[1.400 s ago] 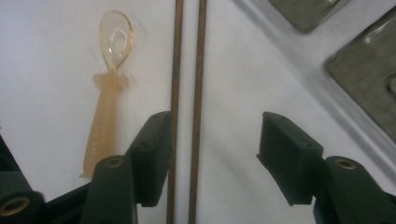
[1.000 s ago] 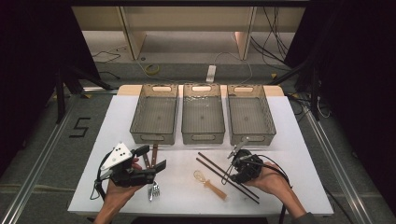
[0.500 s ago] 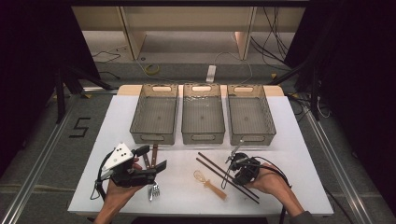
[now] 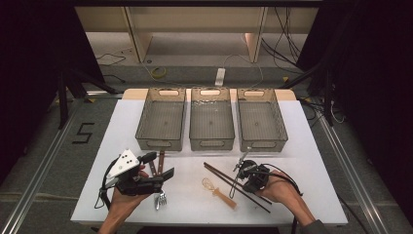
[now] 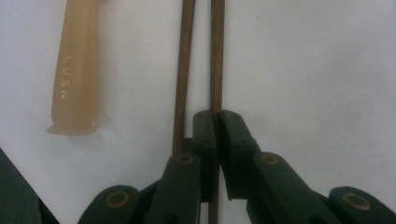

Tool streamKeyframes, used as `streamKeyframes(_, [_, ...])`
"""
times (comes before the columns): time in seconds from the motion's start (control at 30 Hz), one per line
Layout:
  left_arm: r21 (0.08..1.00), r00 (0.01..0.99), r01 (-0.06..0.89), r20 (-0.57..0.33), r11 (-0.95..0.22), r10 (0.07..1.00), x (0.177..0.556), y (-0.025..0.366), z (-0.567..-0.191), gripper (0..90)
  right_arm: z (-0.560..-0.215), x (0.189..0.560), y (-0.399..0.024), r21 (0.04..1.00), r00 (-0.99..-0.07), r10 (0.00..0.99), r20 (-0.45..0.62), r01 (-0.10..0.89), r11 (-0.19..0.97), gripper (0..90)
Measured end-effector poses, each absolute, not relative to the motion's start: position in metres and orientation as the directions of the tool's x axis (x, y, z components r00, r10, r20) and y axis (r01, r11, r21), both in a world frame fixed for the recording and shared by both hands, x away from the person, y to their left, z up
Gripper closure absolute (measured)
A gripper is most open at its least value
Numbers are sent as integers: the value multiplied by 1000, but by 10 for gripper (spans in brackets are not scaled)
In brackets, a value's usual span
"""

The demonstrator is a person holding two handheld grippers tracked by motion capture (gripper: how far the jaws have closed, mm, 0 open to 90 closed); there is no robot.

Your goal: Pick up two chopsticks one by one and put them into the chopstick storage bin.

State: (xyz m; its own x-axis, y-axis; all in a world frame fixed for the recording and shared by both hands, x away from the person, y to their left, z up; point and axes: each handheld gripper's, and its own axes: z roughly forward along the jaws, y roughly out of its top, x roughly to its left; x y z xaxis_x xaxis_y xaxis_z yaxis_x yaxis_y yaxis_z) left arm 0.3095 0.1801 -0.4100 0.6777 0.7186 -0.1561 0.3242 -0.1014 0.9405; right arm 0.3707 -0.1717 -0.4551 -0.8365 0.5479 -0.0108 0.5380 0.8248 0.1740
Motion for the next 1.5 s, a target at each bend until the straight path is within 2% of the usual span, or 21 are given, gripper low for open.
streamKeyframes(0.13, [940, 678, 326, -160, -99, 717, 309, 180, -410, 150, -450, 371, -175, 190, -833, 553, -7, 542, 819, 859])
streamKeyframes(0.6, [925, 690, 371, -219, -77, 690, 318, 169, -415, 152, -416, 368, -184, 421, -816, 577, 5, 525, 739, 859])
streamKeyframes(0.77, [911, 683, 410, -272, -49, 678, 324, 157, -416, 155, -405, 365, -179, 495, -816, 578, 2, 503, 708, 859])
streamKeyframes(0.87, [882, 666, 471, -347, -11, 661, 333, 151, -417, 155, -399, 364, -174, 534, -826, 564, -5, 475, 700, 859])
streamKeyframes(0.97, [858, 649, 513, -409, 28, 642, 342, 146, -419, 158, -395, 362, -167, 555, -830, 558, -13, 459, 694, 859])
streamKeyframes(1.17, [842, 642, 533, -465, 82, 609, 354, 137, -416, 174, -391, 362, -155, 593, -840, 542, -25, 424, 685, 859])
streamKeyframes(1.33, [837, 652, 543, -469, 65, 596, 358, 126, -415, 193, -387, 360, -148, 618, -847, 532, -28, 404, 675, 859])
streamKeyframes(1.5, [843, 666, 535, -464, 60, 584, 360, 114, -414, 256, -385, 359, -143, 630, -851, 525, -26, 394, 669, 859])
